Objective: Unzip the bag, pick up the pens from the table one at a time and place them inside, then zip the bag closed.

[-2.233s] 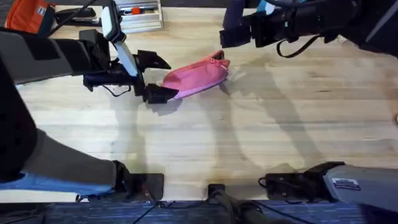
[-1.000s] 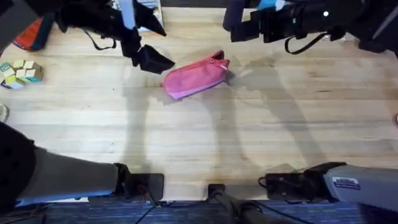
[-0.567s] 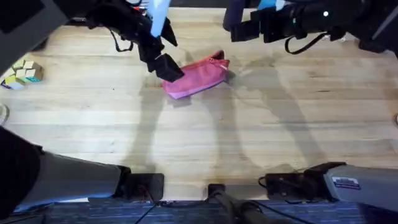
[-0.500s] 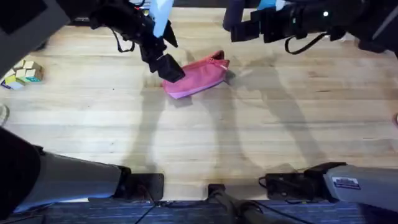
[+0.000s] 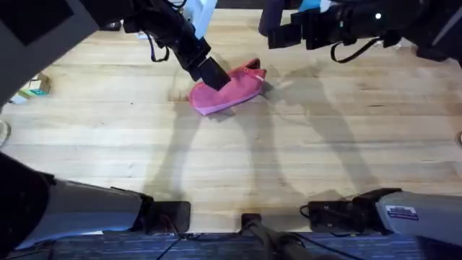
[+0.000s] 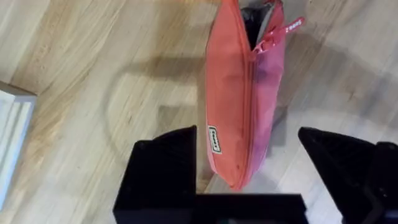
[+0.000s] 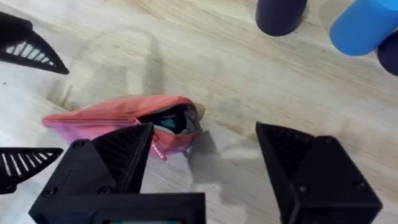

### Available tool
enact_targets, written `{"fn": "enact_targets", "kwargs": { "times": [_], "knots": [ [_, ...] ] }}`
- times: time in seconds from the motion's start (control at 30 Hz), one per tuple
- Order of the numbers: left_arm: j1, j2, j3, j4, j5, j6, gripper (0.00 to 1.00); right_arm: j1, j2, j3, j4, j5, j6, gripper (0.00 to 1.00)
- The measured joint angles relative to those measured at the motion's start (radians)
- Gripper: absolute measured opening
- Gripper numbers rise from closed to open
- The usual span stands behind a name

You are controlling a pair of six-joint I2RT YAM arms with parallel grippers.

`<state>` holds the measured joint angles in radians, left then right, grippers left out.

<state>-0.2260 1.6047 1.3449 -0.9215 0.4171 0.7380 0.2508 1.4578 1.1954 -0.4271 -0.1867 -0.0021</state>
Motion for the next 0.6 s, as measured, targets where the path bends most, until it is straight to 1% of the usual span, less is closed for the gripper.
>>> {"fn": "enact_targets", "kwargs": {
  "times": [0.23,0.43,0.6],
  "knots": [
    [0.000,0.002,0.000,0.002,-0.005,-0.035,0.993,0.000,0.000,0.000,0.000,0.000,0.001,0.997],
    [0.000,0.013,0.000,0.036,-0.007,-0.040,0.993,0.000,0.000,0.000,0.000,0.000,0.001,0.997],
    [0.000,0.061,0.000,0.054,-0.007,-0.040,0.994,0.000,0.000,0.000,0.000,0.000,0.001,0.997]
  ]
}}
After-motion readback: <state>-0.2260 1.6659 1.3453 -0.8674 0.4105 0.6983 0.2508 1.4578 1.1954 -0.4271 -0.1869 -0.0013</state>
